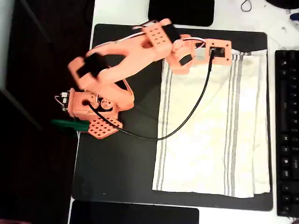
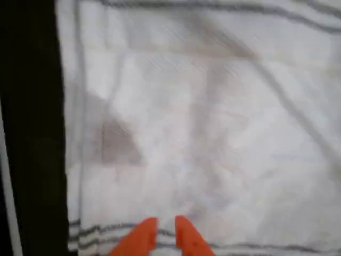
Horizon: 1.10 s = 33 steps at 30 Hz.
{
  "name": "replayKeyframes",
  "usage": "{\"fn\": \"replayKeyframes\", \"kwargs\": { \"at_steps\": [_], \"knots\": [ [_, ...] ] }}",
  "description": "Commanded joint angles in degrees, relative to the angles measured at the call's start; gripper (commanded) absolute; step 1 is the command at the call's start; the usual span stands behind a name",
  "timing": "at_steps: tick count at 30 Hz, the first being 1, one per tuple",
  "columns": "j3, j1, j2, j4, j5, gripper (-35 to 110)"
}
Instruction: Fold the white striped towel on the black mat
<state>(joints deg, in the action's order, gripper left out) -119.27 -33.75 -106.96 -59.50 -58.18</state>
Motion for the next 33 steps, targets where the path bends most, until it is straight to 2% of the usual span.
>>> {"fn": "replayKeyframes", "kwargs": {
  "at_steps": [1, 8, 15, 26, 29, 33],
  "knots": [
    [7.73, -1.32, 7.12, 1.67, 0.70, 8],
    [23.38, 0.09, 24.96, 1.05, 2.02, 13],
    [35.86, 0.00, 35.33, 0.18, 3.43, 17],
    [40.96, 0.70, 42.45, -1.67, 3.96, 23],
    [40.52, 0.26, 43.42, -1.67, 3.69, 20],
    [40.43, -0.53, 44.74, -2.02, 2.46, 9]
  ]
}}
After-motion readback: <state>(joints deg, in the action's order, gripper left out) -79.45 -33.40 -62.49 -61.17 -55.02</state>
